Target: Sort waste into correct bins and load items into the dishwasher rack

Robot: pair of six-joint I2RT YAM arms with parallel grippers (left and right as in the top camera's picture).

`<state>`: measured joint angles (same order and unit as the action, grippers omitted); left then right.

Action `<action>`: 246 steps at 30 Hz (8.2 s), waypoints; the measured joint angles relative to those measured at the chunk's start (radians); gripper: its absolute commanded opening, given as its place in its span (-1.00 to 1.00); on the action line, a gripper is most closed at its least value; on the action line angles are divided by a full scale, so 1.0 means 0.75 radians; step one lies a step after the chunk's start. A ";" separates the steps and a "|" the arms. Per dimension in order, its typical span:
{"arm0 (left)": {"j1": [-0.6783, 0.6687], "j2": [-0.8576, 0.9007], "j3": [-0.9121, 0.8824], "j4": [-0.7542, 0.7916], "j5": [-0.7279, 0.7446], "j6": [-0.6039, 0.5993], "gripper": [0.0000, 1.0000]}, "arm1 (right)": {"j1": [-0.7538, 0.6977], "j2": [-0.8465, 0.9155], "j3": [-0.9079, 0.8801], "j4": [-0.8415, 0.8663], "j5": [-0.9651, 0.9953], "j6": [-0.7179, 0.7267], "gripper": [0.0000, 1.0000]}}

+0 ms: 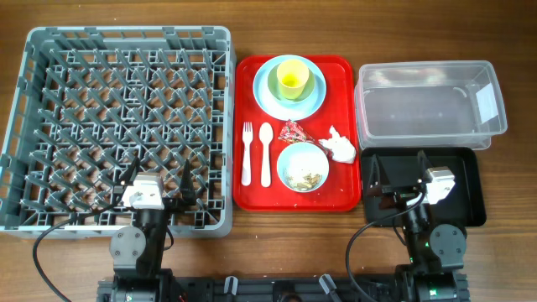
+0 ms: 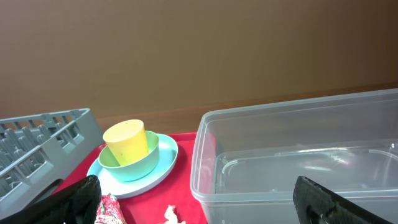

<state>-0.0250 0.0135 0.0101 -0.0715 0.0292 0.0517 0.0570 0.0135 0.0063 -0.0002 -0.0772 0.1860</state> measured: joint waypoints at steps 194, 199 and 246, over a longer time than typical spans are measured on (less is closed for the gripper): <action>-0.843 2.279 1.789 -1.175 -0.107 -0.775 -0.85 | 0.000 0.000 0.000 0.000 0.000 0.000 0.99; -0.849 2.333 1.787 -1.174 -0.206 -0.774 -0.64 | 0.000 0.000 0.000 0.000 0.000 0.000 1.00; -0.861 2.620 1.783 -0.975 -0.237 -0.845 -0.63 | 0.000 0.000 0.000 0.000 0.000 0.000 0.99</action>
<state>-0.6704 1.9789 1.3472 -0.8028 -0.1486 -0.5819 0.0570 0.0135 0.0063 -0.0002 -0.0772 0.1860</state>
